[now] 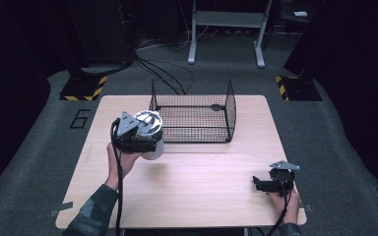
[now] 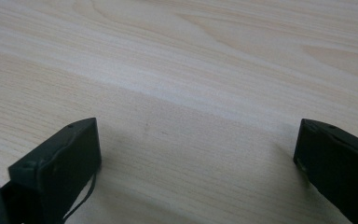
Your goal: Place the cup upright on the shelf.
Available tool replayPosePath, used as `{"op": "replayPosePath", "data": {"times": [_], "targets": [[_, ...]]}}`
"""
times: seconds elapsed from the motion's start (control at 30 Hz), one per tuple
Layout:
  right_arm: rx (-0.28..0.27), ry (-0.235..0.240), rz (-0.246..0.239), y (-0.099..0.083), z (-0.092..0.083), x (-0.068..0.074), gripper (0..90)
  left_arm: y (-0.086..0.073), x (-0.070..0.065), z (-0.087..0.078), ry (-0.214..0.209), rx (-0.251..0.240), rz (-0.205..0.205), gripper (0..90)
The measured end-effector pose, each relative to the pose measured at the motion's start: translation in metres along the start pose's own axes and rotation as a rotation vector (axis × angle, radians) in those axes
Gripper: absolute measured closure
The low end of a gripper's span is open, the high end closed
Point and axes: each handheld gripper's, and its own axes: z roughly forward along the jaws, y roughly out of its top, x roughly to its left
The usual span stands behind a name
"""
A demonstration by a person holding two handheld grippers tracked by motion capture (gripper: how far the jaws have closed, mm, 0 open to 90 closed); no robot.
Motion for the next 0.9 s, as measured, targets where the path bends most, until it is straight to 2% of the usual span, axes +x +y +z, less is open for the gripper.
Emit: {"op": "replayPosePath", "data": {"times": [0.37,0.5,0.9], "targets": [[0.0,0.0,0.0,0.0,0.0,0.0,0.1,0.011,-0.009,0.008,-0.042,-0.002,0.001,3.7],[0.0,0.0,0.001,0.0,0.0,0.0,0.1,0.017,-0.011,0.012,-0.049,-0.015,0.006,3.7],[0.0,0.0,0.0,0.0,0.0,0.0,0.1,0.031,-0.015,0.022,-0.078,-0.015,0.011,3.7]]}}
